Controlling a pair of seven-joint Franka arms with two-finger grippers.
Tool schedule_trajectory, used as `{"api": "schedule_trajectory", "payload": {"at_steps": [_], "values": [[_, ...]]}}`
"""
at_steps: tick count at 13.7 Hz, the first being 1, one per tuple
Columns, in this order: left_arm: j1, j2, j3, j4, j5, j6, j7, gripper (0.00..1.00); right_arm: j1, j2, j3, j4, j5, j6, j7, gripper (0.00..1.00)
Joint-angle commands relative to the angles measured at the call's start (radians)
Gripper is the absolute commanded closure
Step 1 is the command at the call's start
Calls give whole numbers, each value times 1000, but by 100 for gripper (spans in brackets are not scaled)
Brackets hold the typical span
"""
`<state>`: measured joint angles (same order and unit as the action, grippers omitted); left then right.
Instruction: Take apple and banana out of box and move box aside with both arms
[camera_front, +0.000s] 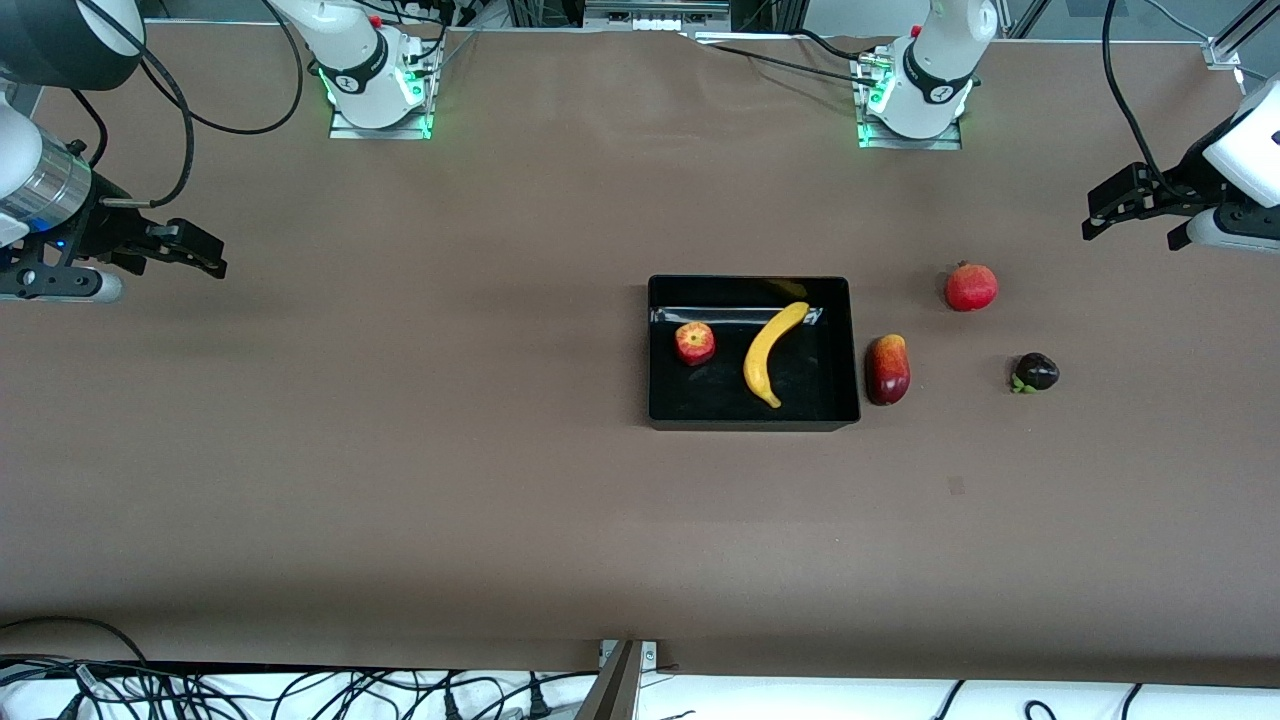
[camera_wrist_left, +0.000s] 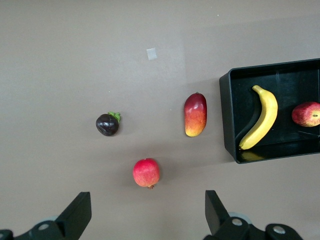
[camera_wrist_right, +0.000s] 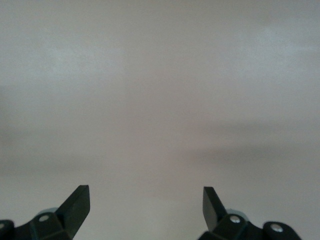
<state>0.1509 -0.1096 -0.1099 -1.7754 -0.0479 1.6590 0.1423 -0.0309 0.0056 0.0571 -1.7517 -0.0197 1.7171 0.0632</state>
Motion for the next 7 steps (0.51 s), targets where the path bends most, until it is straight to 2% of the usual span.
{"api": "schedule_trajectory", "payload": {"at_steps": [1, 7], "values": [[6, -11, -16, -10, 22, 2, -9, 0, 0, -10, 1, -2, 0, 2, 9, 0], [3, 48, -17, 54, 36, 1, 66, 0, 0, -9, 1, -2, 0, 2, 9, 0]]}}
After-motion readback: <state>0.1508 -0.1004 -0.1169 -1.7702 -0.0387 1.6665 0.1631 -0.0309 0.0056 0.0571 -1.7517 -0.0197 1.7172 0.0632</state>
